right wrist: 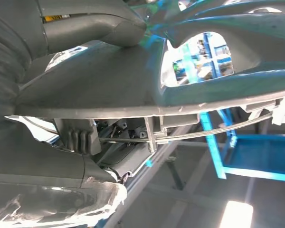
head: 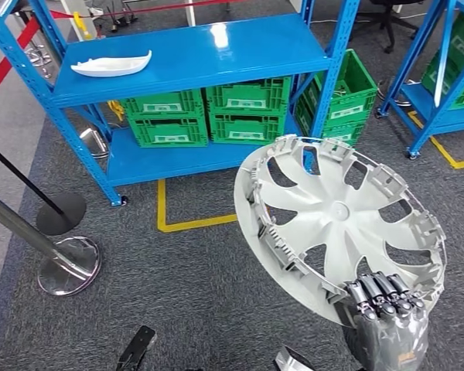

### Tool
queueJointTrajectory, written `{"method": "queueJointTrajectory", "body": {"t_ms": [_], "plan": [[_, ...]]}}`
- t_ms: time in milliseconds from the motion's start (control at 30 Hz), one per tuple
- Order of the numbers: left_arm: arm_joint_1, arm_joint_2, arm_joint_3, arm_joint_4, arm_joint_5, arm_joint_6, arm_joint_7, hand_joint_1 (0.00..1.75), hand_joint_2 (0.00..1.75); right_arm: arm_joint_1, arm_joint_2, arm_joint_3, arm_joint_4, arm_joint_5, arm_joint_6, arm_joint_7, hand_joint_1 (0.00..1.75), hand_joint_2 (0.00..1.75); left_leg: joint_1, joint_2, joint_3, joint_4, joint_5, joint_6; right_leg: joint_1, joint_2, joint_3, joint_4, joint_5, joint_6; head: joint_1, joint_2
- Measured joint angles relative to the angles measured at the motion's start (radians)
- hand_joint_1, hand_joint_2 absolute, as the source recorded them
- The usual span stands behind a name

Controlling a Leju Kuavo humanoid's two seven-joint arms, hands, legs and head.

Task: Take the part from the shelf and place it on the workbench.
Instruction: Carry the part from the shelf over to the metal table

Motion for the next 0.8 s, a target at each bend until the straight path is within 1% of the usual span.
{"method": "queueJointTrajectory", "body": {"t_ms": [33, 67, 100, 133, 167, 200, 233, 267, 300, 333, 367, 400, 433, 467, 500, 533, 567, 600, 633, 667, 700, 767, 800], "plan": [[0.002, -0.002, -0.001, 0.0, -0.006, 0.002, 0.0, 0.0, 1.75, 0.013, 0.006, -0.004, -0.009, 0.0, 0.0, -0.004, 1.75, 1.75, -0.001, -0.005, 0.021, -0.024, 0.022, 0.007, 0.003, 0.012, -0.005, 0.0, 0.004, 0.0, 0.0, 0.0], [0.003, -0.003, -0.003, 0.0, -0.012, 0.005, 0.0, 0.0, 1.75, 0.026, 0.011, -0.008, -0.019, 0.0, 0.0, -0.007, 1.75, 1.75, -0.003, -0.016, 0.056, -0.078, 0.052, 0.017, 0.005, 0.024, -0.007, 0.0, 0.007, 0.0, 0.0, 0.0], [0.004, -0.004, -0.005, 0.0, -0.017, 0.008, 0.0, 0.0, 1.75, 0.037, 0.017, -0.011, -0.028, 0.0, 0.0, -0.01, 1.75, 1.75, -0.006, -0.039, 0.096, -0.146, 0.079, 0.029, 0.007, 0.036, -0.011, 0.001, 0.01, 0.001, 0.001, 0.0], [0.006, -0.005, -0.006, 0.0, -0.022, 0.011, 0.0, 0.0, 1.75, 0.047, 0.023, -0.014, -0.037, 0.0, 0.0, -0.012, 1.75, 1.75, -0.006, -0.061, 0.131, -0.207, 0.099, 0.038, 0.009, 0.047, -0.014, 0.002, 0.012, 0.003, 0.001, 0.0], [0.008, -0.006, -0.008, 0.0, -0.027, 0.016, 0.0, 0.0, 1.75, 0.056, 0.028, -0.017, -0.047, 0.0, 0.0, -0.014, 1.75, 1.75, -0.007, -0.078, 0.154, -0.249, 0.108, 0.043, 0.009, 0.058, -0.018, 0.003, 0.015, 0.006, 0.001, 0.0], [0.009, -0.007, -0.011, 0.0, -0.034, 0.021, 0.0, 0.0, 1.75, 0.067, 0.034, -0.02, -0.058, 0.0, 0.0, -0.017, 1.75, 1.75, -0.007, -0.085, 0.165, -0.271, 0.107, 0.044, 0.008, 0.068, -0.023, 0.004, 0.018, 0.011, 0.001, 0.0], [0.01, -0.011, -0.015, 0.0, -0.04, 0.026, 0.0, 0.0, 1.75, 0.08, 0.04, -0.024, -0.07, 0.0, 0.0, -0.019, 1.75, 1.75, -0.006, -0.079, 0.167, -0.28, 0.106, 0.043, 0.007, 0.079, -0.029, 0.005, 0.022, 0.016, 0.0, 0.0], [0.01, -0.014, -0.019, 0.0, -0.045, 0.031, -0.001, 0.0, 1.75, 0.095, 0.046, -0.028, -0.083, 0.0, 0.0, -0.022, 1.75, 1.75, -0.004, -0.068, 0.166, -0.286, 0.105, 0.042, 0.007, 0.081, -0.036, 0.007, 0.022, 0.021, 0.001, 0.0], [0.01, -0.018, -0.023, 0.0, -0.049, 0.034, -0.002, 0.0, 1.75, 0.108, 0.051, -0.032, -0.094, -0.001, 0.0, -0.024, 1.75, 1.75, -0.002, -0.056, 0.165, -0.292, 0.105, 0.042, 0.009, 0.066, -0.046, 0.017, 0.015, 0.026, 0.002, 0.0], [0.011, -0.022, -0.026, 0.0, -0.052, 0.036, -0.002, 0.0, 1.75, 0.116, 0.054, -0.035, -0.102, -0.001, 0.0, -0.025, 1.75, 1.75, 0.001, -0.044, 0.164, -0.296, 0.107, 0.043, 0.01, 0.043, -0.062, 0.042, -0.004, 0.032, 0.005, 0.0], [0.013, -0.025, -0.028, 0.0, -0.054, 0.037, -0.003, 0.0, 1.75, 0.121, 0.057, -0.038, -0.108, -0.001, 0.0, -0.026, 1.75, 1.75, 0.003, -0.031, 0.162, -0.298, 0.109, 0.044, 0.01, 0.014, -0.085, 0.089, -0.035, 0.038, 0.008, 0.0], [0.017, -0.026, -0.03, 0.0, -0.055, 0.037, -0.003, 0.0, 1.75, 0.125, 0.059, -0.04, -0.112, -0.001, 0.0, -0.027, 1.75, 1.75, 0.002, -0.017, 0.161, -0.298, 0.11, 0.046, 0.009, -0.01, -0.113, 0.155, -0.071, 0.045, 0.01, 0.0], [0.021, -0.027, -0.031, 0.0, -0.057, 0.038, -0.003, 0.0, 1.75, 0.129, 0.061, -0.041, -0.115, 0.0, 0.0, -0.027, 1.75, 1.75, 0.002, -0.003, 0.159, -0.297, 0.111, 0.046, 0.005, -0.022, -0.142, 0.225, -0.104, 0.051, 0.012, 0.0], [0.025, -0.027, -0.032, 0.0, -0.057, 0.038, -0.003, 0.0, 1.75, 0.133, 0.062, -0.043, -0.118, 0.0, 0.0, -0.027, 1.75, 1.75, 0.002, 0.013, 0.158, -0.297, 0.112, 0.046, 0.002, -0.027, -0.162, 0.279, -0.123, 0.056, 0.012, 0.0], [0.027, -0.028, -0.033, 0.0, -0.058, 0.039, -0.003, 0.0, 1.75, 0.138, 0.063, -0.044, -0.121, 0.0, 0.0, -0.027, 1.75, 1.75, 0.002, 0.027, 0.156, -0.296, 0.112, 0.046, -0.001, -0.029, -0.164, 0.296, -0.122, 0.06, 0.012, 0.0], [0.027, -0.028, -0.035, 0.0, -0.059, 0.039, -0.003, 0.0, 1.75, 0.141, 0.064, -0.046, -0.123, 0.0, 0.0, -0.027, 1.75, 1.75, 0.002, 0.039, 0.156, -0.295, 0.113, 0.046, -0.004, -0.033, -0.145, 0.271, -0.103, 0.064, 0.012, 0.0], [0.027, -0.029, -0.037, 0.0, -0.059, 0.039, -0.003, 0.0, 1.75, 0.144, 0.065, -0.047, -0.125, 0.0, 0.0, -0.027, 1.75, 1.75, 0.002, 0.051, 0.156, -0.294, 0.113, 0.044, -0.006, -0.042, -0.108, 0.21, -0.072, 0.066, 0.012, 0.0], [0.027, -0.03, -0.038, 0.0, -0.059, 0.039, -0.003, 0.0, 1.75, 0.146, 0.066, -0.048, -0.127, 0.0, 0.0, -0.027, 1.75, 1.75, 0.001, 0.061, 0.156, -0.292, 0.113, 0.041, -0.007, -0.063, -0.063, 0.132, -0.045, 0.069, 0.012, 0.0], [0.027, -0.03, -0.039, 0.0, -0.06, 0.039, -0.003, 0.0, 1.75, 0.147, 0.067, -0.048, -0.13, 0.0, 0.0, -0.027, 1.75, 1.75, -0.001, 0.07, 0.156, -0.289, 0.113, 0.037, -0.007, -0.079, -0.026, 0.066, -0.024, 0.066, 0.012, 0.0], [0.027, -0.029, -0.04, 0.0, -0.06, 0.039, -0.003, 0.0, 1.75, 0.149, 0.068, -0.049, -0.132, 0.0, 0.0, -0.026, 1.75, 1.75, -0.004, 0.077, 0.155, -0.287, 0.114, 0.032, -0.006, -0.091, -0.003, 0.023, -0.012, 0.061, 0.011, 0.0], [0.027, -0.029, -0.041, 0.0, -0.06, 0.039, -0.003, 0.0, 1.75, 0.15, 0.069, -0.05, -0.134, 0.0, 0.0, -0.026, 1.75, 1.75, -0.007, 0.085, 0.154, -0.285, 0.115, 0.026, -0.004, -0.094, 0.004, 0.006, -0.01, 0.054, 0.01, 0.0], [0.026, -0.029, -0.043, 0.0, -0.062, 0.039, -0.003, 0.0, 1.75, 0.153, 0.072, -0.054, -0.138, -0.001, 0.0, -0.027, 1.75, 1.75, -0.007, 0.097, 0.152, -0.283, 0.117, 0.016, -0.003, -0.074, -0.007, 0.009, -0.004, 0.036, 0.009, 0.0], [0.026, -0.03, -0.045, 0.0, -0.064, 0.039, -0.003, 0.0, 1.75, 0.155, 0.074, -0.057, -0.14, -0.001, 0.0, -0.027, 1.75, 1.75, -0.005, 0.089, 0.15, -0.277, 0.11, 0.01, -0.004, -0.065, -0.011, 0.009, 0.0, 0.029, 0.009, 0.0]]}}
